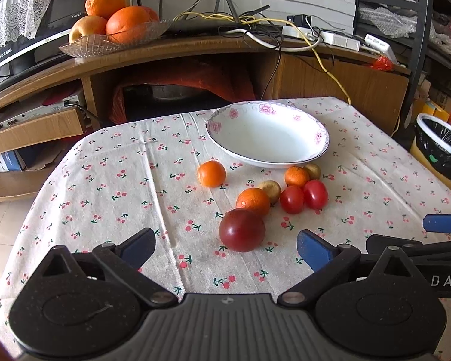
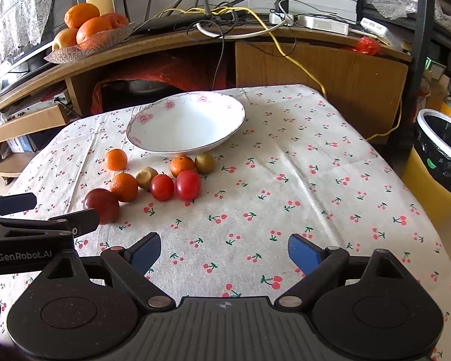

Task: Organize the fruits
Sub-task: 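Move both tools toward the fruit beside the white bowl, then grasp the dark red tomato with the left tool while the right tool grasps a red tomato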

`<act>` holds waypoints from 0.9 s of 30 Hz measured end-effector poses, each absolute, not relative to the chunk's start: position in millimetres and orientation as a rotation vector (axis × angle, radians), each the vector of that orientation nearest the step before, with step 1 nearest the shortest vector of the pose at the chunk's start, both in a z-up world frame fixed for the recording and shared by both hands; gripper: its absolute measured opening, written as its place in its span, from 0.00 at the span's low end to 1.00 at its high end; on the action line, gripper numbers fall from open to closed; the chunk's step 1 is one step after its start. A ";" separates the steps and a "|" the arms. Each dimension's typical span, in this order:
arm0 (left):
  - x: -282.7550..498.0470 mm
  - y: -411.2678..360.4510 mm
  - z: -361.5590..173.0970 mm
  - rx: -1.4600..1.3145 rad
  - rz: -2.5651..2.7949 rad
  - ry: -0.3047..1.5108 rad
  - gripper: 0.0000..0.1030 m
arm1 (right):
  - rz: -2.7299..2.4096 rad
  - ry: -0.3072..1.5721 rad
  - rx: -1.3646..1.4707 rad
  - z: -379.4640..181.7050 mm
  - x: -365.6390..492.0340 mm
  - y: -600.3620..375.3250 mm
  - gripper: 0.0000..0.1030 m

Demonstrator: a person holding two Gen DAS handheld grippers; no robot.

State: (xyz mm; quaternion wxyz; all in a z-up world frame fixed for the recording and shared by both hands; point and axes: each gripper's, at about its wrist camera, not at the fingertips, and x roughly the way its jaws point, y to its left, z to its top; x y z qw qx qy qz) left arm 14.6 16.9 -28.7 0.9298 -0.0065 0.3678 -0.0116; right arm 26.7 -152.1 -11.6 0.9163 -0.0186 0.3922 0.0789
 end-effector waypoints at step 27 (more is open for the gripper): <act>55.8 15.7 -52.4 0.075 -0.066 0.818 0.83 | 0.360 0.864 -0.112 -31.0 104.1 -136.3 0.58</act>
